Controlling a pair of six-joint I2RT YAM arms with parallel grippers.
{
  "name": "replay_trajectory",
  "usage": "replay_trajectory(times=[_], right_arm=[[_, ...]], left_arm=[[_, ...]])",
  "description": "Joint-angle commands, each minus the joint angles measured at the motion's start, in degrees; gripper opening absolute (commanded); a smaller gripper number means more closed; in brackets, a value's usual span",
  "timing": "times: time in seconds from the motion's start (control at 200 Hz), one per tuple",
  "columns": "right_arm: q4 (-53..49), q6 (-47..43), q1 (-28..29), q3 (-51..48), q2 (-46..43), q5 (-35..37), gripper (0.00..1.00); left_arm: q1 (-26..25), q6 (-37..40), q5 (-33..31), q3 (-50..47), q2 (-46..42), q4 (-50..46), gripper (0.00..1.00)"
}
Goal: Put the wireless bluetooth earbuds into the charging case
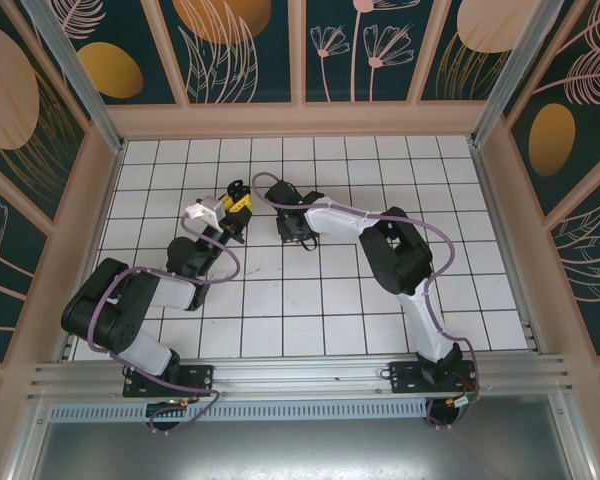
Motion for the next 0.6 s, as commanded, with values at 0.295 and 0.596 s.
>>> replay_trajectory(times=[0.295,0.596], right_arm=[[4.16,0.92,-0.47,-5.61,-9.59,-0.35,0.15],[9.87,-0.35,-2.14,-11.27,-24.74,0.17,0.15]], left_arm=[[0.49,-0.52,4.38,0.56,-2.78,10.75,0.0],[0.49,2.04,13.76,2.31,-4.32,6.3,0.0]])
